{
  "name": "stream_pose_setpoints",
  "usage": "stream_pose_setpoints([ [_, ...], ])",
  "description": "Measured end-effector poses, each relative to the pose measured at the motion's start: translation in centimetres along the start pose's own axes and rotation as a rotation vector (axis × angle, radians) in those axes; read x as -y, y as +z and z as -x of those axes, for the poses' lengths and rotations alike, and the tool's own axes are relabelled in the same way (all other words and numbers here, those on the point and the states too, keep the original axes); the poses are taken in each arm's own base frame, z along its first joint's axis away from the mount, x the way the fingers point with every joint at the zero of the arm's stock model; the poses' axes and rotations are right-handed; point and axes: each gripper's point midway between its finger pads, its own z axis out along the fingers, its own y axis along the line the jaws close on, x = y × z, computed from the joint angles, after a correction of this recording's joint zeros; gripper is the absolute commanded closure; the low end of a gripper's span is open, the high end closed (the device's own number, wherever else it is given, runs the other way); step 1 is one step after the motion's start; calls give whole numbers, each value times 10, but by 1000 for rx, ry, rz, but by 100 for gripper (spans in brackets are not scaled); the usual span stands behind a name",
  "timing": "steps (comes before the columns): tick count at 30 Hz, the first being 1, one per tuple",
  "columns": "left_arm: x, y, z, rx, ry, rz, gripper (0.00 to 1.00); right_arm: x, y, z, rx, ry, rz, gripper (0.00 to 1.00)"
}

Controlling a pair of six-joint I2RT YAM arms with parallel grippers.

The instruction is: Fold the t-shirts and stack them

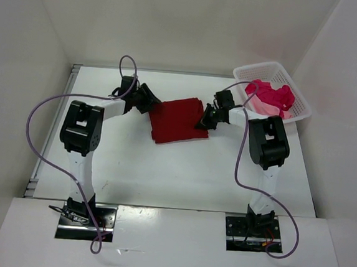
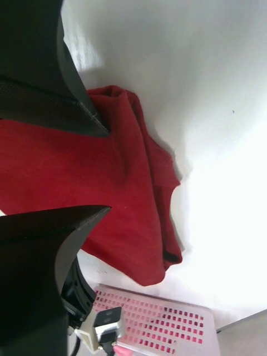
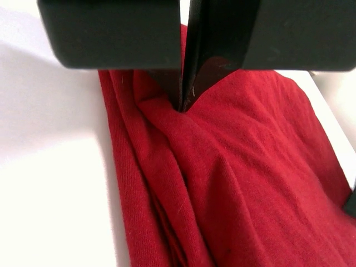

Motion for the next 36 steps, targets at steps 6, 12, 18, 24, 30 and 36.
stream_pose_setpoints([
  [6,28,-57,9,71,97,-28,33,-12,-19,4,20,-11,3,73],
  [12,12,-102,-17,69,147,-6,27,-60,-77,25,138,-81,95,60],
  [18,-56,-65,-68,-120,108,131,25,-80,-127,13,207,-123,146,55],
  [24,-32,-41,-71,-154,150,45,33,-71,-150,-12,207,-126,137,54],
  [30,-7,-6,-95,-212,199,-2,76,-62,-163,-31,206,-122,128,54],
  [36,9,14,-82,-208,186,4,90,-54,-169,-43,204,-116,112,54],
])
